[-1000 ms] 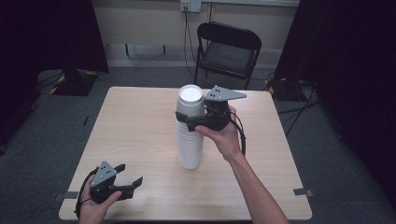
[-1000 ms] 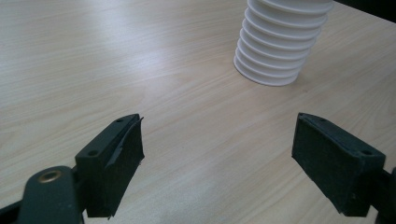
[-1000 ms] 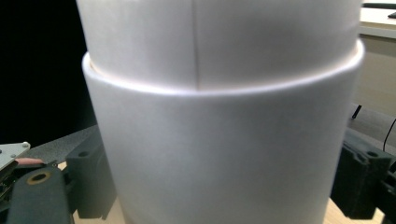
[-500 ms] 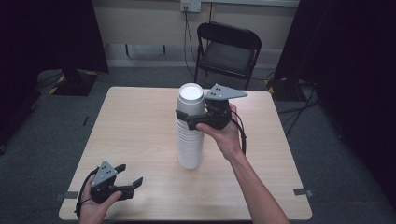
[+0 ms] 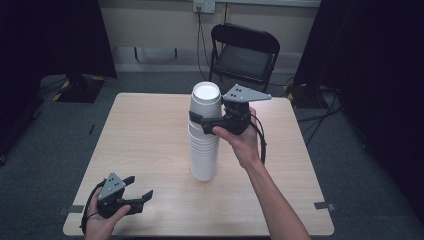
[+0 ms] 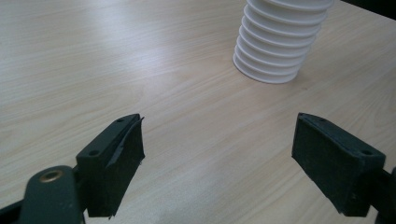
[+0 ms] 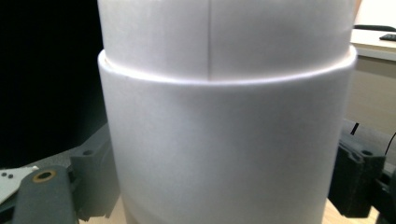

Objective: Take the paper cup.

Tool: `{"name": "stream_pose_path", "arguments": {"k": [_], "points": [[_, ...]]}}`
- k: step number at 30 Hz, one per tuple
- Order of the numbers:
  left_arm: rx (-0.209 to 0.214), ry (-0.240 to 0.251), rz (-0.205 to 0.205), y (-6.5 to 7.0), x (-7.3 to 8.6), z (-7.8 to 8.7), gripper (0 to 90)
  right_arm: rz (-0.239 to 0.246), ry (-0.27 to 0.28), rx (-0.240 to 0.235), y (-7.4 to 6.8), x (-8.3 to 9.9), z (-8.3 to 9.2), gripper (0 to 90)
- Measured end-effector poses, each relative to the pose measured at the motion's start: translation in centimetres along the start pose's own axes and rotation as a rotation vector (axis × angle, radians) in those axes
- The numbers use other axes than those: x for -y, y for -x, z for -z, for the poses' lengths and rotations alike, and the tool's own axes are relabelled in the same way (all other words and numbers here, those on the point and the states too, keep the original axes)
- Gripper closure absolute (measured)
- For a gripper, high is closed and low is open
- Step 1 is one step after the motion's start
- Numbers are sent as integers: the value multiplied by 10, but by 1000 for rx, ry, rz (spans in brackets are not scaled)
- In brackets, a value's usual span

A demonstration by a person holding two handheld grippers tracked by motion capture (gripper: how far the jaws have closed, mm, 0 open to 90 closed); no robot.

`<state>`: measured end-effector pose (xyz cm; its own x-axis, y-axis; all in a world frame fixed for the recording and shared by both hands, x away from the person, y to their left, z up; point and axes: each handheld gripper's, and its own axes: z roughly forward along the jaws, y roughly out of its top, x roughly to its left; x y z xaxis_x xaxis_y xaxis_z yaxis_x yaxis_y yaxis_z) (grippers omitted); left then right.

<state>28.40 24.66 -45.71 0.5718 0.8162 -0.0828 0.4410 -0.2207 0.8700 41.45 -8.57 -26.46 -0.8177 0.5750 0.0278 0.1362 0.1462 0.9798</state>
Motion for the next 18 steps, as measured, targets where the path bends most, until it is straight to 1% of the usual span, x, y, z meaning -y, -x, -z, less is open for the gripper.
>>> {"name": "stream_pose_path", "arguments": {"k": [4,8,10,11,12,16,18], "points": [[1,-1,-4,0,0,0,165,-3,13,-1,0,-3,2,150],[0,0,0,0,0,0,165,-18,43,-1,1,-8,4,151],[0,-1,1,0,0,-1,165,-22,49,-2,1,-11,6,153],[1,-2,-2,0,0,-1,165,-27,56,-11,1,-13,7,153],[0,-2,-3,0,0,-1,165,-30,62,-11,1,-14,8,154],[1,-1,-2,0,0,0,164,-33,85,-11,1,-20,11,155],[-1,2,12,0,0,0,156,-31,92,-12,1,-22,12,155]]}}
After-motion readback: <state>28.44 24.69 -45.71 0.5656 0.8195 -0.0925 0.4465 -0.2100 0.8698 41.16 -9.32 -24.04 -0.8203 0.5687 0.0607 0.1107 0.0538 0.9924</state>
